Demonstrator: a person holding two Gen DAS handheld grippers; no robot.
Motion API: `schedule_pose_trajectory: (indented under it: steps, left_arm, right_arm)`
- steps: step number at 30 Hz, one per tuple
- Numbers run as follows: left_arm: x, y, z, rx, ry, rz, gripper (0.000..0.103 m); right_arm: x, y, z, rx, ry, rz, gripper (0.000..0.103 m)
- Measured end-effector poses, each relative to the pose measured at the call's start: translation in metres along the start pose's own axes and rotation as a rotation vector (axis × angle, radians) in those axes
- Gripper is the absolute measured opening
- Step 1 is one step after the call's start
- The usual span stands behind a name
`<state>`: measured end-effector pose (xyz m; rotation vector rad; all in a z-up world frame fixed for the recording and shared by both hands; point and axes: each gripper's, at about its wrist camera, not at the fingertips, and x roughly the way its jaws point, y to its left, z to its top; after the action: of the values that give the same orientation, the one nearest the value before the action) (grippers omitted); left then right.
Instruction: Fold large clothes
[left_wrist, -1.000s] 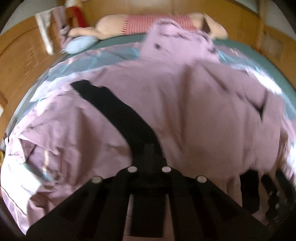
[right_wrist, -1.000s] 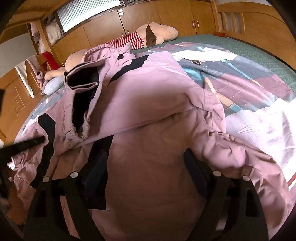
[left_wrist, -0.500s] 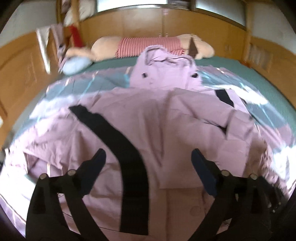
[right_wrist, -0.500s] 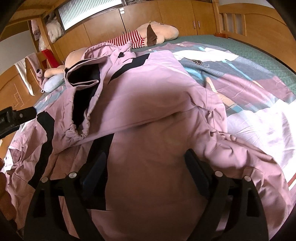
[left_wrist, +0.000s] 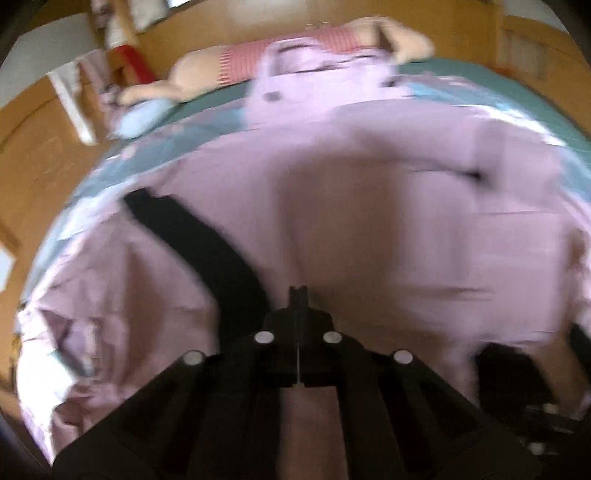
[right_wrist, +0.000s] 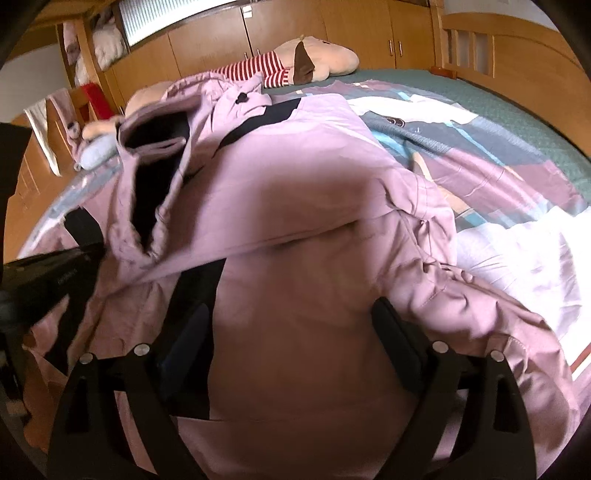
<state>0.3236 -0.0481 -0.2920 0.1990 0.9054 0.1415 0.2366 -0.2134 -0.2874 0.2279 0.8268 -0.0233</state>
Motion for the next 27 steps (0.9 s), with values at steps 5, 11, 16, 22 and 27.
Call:
schedule_pose_trajectory:
  steps: [5, 11, 16, 22, 27]
  left_arm:
    - [0.018, 0.051, 0.007, -0.125, 0.090, 0.025, 0.000]
    - [-0.018, 0.022, 0.009, -0.072, 0.003, -0.196, 0.094]
    - [-0.033, -0.017, 0.009, 0.023, -0.021, -0.292, 0.101]
    - [-0.008, -0.032, 0.005, 0.080, -0.039, -0.104, 0.098]
    - [0.013, -0.014, 0.010, 0.023, 0.035, 0.022, 0.000]
  right_arm:
    - [0.002, 0.005, 0.001, -0.024, 0.020, -0.038, 0.090]
    - [0.006, 0.012, 0.001, -0.064, 0.035, -0.090, 0.093]
    - [0.005, 0.004, 0.001, -0.027, 0.028, -0.043, 0.094]
    - [0.005, 0.007, 0.000, -0.035, 0.026, -0.049, 0.095]
    - [0.007, 0.011, -0.001, -0.050, 0.032, -0.062, 0.096]
